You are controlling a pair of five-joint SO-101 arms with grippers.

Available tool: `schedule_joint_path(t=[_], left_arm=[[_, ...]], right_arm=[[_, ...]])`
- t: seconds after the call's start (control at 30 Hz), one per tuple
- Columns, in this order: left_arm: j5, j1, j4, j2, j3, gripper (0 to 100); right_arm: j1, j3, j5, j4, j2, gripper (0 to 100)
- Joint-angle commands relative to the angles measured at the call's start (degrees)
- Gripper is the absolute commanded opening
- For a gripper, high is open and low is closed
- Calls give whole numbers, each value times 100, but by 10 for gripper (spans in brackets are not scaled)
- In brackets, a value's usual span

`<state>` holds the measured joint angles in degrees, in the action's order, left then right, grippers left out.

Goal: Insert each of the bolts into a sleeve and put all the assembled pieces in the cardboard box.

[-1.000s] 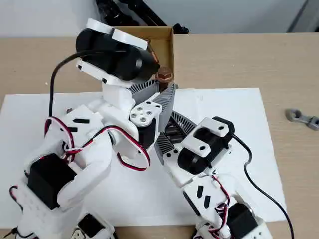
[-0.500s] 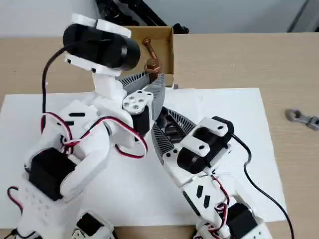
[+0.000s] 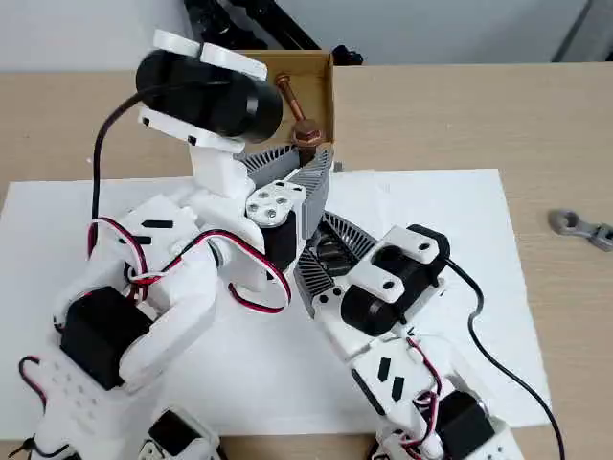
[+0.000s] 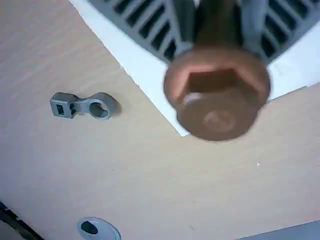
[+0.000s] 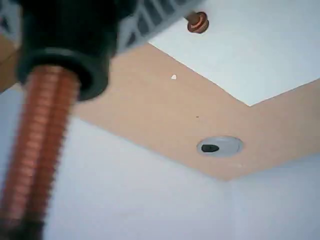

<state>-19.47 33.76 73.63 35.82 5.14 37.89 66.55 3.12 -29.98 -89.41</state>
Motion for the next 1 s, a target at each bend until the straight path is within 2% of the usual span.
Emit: schedule_joint_path(t=[0.0,0.3,0.47,0.77,0.97], left_arm=[[-26,9,-79,26,31,5],[9,9,70,0,-13,5],[9,0,-70,44,-532,5],[9,0,-53,44,-365,6],[97,35,193,44,-224,61]], right_arm=[[22,-35,-44,119,-57,4],[22,-35,-44,119,-57,4],[22,-35,-44,110,-57,4],[22,-35,-44,110,-57,4],[13,-35,-44,110,-57,4]])
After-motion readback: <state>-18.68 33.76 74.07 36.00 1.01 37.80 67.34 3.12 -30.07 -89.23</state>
